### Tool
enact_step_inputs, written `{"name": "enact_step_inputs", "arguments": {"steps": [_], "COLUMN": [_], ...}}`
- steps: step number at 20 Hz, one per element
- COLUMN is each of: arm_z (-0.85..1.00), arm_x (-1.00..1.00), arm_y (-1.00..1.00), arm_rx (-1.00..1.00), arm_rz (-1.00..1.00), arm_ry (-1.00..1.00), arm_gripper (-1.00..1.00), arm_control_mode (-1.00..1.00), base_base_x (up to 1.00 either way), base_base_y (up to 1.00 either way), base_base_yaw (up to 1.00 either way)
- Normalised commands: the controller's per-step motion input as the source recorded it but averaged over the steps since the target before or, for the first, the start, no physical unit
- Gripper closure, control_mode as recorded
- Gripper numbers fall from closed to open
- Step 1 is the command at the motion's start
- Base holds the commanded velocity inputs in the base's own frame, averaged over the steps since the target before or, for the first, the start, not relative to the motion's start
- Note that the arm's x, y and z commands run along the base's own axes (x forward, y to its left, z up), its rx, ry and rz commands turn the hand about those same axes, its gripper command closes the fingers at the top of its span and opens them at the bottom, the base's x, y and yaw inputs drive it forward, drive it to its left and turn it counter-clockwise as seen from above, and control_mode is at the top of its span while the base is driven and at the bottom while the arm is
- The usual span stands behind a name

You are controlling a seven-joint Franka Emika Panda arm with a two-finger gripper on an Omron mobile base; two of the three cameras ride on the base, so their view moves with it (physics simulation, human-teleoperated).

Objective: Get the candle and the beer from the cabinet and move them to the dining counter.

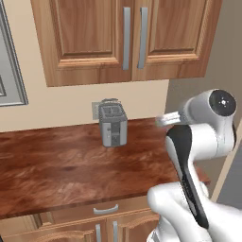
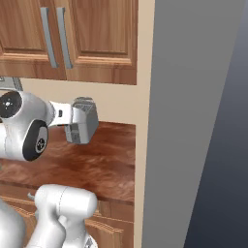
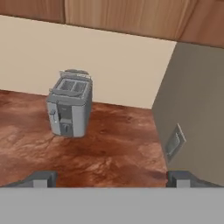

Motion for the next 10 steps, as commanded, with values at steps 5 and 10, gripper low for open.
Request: {"name": "enact_step_inputs", "arguments": {"steps": [5,10], "arm_z": [0.51,0.68], "arm_x": [-0.12,0.0], "arm_y": [0.22,0.34], "arm_rx": [-0.09,-0.02], "arm_rz": [-0.04,-0.01], "arm_ry": [-0.47,-0.37], "arm_gripper": [-1.0,-1.0], "arm_control_mode": [-1.0,-1.0], "base_base_x": [0.0,0.0], "base_base_y": [0.0,0.0], "base_base_yaw": [0.0,0.0]}}
